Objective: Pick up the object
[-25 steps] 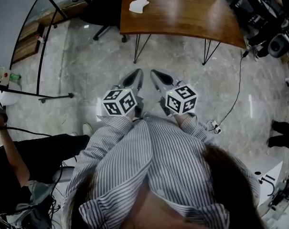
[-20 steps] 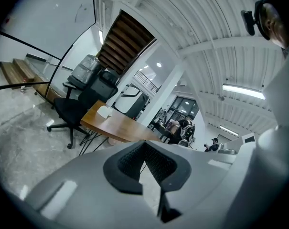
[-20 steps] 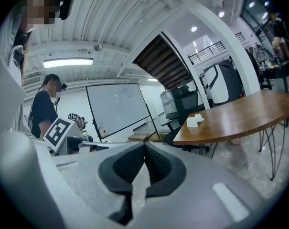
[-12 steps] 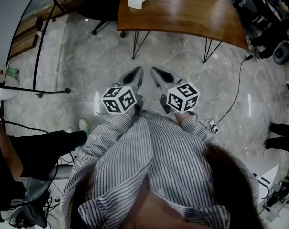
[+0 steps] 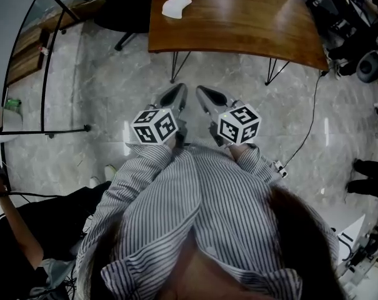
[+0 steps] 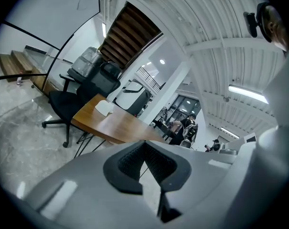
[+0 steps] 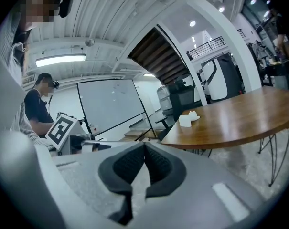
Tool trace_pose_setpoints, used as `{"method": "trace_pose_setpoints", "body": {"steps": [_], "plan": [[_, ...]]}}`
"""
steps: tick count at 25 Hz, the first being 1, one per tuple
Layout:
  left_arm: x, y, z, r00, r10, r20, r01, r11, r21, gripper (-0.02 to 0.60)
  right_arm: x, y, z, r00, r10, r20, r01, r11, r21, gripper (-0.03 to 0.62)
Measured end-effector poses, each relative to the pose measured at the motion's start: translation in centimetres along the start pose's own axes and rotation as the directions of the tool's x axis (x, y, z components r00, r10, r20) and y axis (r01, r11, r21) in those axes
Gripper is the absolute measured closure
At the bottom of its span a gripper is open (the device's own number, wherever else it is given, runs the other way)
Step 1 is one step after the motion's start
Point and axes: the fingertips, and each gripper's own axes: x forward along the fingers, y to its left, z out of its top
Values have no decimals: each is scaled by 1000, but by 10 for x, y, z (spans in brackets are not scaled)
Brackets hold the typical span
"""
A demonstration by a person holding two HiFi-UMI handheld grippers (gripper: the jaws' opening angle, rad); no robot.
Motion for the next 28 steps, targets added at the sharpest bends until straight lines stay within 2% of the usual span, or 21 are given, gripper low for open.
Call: {"method": "trace_pose_setpoints", "body": {"steps": [6,11,14,22,25,28], "plan": [[70,47,52,1000,-20,-8,20,1000,-15,580,67,-56,38,999,-32,-1,32,999,12,592],[128,83,115,999,-34,-21,34,999,23,580,133,-89,83,999,-34,-15,34,999,5,592],[160,101,142,998,-43,-42,44,998,34,580,167,-107,102,999,-34,-29,34,999,3,592],[206,138,172,997,-34,-70,34,999,2,580,219,-144,136,1000,-23,-3,23,999,36,592],[215,145,178,997,-29,-74,30,1000,4,580,233,-155,142,1000,-12,-13,12,999,37,592],[226,156,182,997,-18,-76,17,1000,-25,580,251,-163,145,999,21,-42,-19,999,48,592]]}}
